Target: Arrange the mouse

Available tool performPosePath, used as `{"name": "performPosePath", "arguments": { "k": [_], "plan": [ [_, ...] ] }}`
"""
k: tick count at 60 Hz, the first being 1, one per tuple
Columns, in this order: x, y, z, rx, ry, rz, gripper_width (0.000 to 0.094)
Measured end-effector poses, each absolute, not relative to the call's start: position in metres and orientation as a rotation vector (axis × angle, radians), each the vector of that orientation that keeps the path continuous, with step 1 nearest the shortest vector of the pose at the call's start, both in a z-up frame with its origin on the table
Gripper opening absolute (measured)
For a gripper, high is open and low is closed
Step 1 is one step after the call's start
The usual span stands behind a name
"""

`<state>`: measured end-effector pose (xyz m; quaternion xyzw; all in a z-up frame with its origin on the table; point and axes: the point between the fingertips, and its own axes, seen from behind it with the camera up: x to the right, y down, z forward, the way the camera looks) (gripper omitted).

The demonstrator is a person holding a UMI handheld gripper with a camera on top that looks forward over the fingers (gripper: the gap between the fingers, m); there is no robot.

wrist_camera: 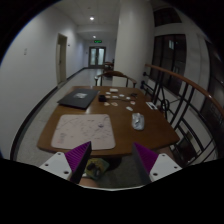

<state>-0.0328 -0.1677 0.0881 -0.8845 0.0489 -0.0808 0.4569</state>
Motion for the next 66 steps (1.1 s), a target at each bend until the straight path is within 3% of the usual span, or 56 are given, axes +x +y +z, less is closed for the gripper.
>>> {"name": "performPosePath", "arguments": {
  "k": [22, 46, 55, 59, 61, 66],
  "plan": [
    [0.127, -0.05, 0.02, -2.249, 0.278, -0.242, 0.083],
    [0.132, 0.046, -0.018, -2.314, 0.155, -0.118, 0.0847],
    [0.127, 0.07, -0.02, -2.296, 0.136, -0.076, 0.0809],
    [0.129, 0.075, -0.02, -2.286, 0.143, -0.086, 0.071],
    [0.13, 0.076, -0.02, -2.281, 0.146, -0.084, 0.0571],
    [0.134, 0.075, -0.021, -2.286, 0.148, -0.116, 0.046]
  ]
}}
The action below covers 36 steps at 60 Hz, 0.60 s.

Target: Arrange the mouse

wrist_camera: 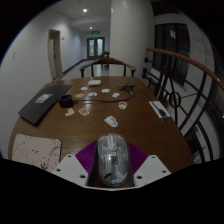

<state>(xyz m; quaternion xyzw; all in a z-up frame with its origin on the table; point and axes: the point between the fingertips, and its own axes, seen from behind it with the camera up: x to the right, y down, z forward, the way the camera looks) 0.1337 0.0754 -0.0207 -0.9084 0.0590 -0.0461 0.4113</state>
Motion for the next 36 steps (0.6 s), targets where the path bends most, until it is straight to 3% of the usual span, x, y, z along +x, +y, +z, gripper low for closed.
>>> {"name": "performPosePath", "arguments": {
  "k": [9, 24, 28, 36],
  "plan": [
    [0.13, 0.057, -0.005, -2.301, 0.2, -0.189, 0.0385],
    [-0.025, 0.03, 0.115, -2.113, 0.117, -0.107, 0.0385],
    [-0.081, 0.028, 0.102, -2.138, 0.069, -0.024, 0.0384],
    [-0.143, 0.029, 0.036, -2.265, -0.052, -0.014, 0.0385]
  ]
}}
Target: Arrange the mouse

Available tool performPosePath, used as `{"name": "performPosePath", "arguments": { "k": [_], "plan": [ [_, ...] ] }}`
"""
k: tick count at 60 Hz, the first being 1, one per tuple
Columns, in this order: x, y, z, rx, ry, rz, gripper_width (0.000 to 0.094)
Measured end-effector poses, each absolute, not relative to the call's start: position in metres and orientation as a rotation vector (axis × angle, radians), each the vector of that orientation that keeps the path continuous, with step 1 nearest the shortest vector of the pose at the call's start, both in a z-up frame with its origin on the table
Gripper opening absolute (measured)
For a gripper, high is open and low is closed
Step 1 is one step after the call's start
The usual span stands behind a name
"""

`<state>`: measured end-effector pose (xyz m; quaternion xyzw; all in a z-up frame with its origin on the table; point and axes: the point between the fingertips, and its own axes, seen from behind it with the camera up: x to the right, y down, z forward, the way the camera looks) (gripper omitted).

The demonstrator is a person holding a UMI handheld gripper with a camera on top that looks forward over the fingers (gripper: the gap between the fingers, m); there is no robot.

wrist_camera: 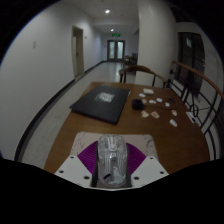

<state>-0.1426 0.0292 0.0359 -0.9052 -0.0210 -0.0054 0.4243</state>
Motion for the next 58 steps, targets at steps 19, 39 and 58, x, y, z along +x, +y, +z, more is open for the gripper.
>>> {"name": "performPosePath", "arguments": {
  "k": [19, 39, 58],
  "plan": [
    [-0.146, 0.02, -0.015, -2.304, -0.036, -0.005, 0.0459],
    [-0.173, -0.087, 0.04, -2.254, 0.068, 0.056, 0.0858],
    [-0.202, -0.204, 0.068, -2.222, -0.008, -0.051, 0.0857]
  ]
}}
